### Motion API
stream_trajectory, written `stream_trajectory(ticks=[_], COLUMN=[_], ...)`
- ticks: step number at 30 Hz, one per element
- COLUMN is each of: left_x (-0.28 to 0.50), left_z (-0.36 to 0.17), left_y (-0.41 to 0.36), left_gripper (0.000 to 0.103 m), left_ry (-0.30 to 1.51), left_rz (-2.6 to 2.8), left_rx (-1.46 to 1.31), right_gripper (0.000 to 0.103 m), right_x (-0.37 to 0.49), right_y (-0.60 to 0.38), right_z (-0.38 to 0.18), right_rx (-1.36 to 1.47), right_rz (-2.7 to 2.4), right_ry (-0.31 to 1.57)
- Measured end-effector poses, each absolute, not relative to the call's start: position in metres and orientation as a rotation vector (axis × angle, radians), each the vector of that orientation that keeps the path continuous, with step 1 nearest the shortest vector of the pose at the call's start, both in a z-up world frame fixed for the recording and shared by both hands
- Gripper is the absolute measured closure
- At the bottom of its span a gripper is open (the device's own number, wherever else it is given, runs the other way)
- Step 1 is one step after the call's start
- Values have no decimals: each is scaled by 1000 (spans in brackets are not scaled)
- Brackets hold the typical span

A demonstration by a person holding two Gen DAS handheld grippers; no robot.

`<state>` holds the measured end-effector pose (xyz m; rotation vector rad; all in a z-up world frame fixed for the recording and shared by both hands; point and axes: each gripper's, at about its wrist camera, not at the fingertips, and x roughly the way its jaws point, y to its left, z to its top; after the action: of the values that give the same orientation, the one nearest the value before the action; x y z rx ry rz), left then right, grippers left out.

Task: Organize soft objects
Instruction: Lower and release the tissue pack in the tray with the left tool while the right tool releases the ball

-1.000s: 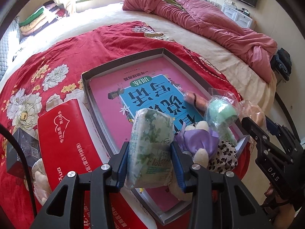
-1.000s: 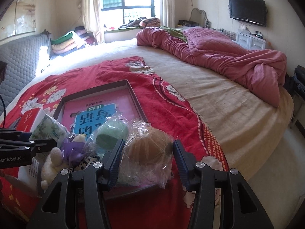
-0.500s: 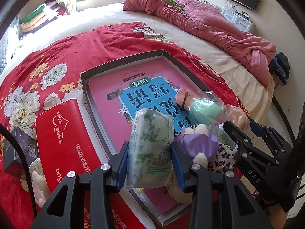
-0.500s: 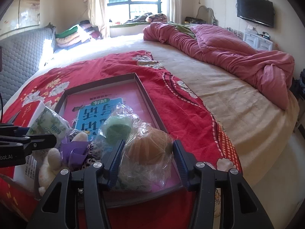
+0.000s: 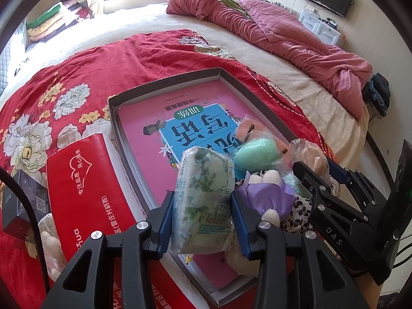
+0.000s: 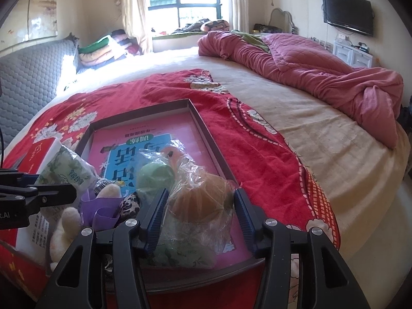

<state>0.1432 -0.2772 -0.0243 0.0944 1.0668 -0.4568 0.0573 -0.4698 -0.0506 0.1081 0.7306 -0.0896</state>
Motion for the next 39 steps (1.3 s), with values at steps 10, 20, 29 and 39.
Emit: stream_trajectory(ticks=[10,20,29,39], left_x=[143,141,140,136], left_z=[-24,-22,-20,-16], left_y=[-276,-274,-268,-266], left_gripper=[61,61,61,54], left_ry=[1068,1069,1069,1059], left_rz=[-462,-477,-486,-495], left_rx=[90,79,53,51], right_gripper=[42,30,30,29], right_x=[52,42,37,33], right_y=[-470,-476,-477,-476], right_z=[-45,-38,-32,-25], right_rx=[119,143,128,140], right_rz=[-78,-99,-119,-117], right_ry=[694,658,635,600])
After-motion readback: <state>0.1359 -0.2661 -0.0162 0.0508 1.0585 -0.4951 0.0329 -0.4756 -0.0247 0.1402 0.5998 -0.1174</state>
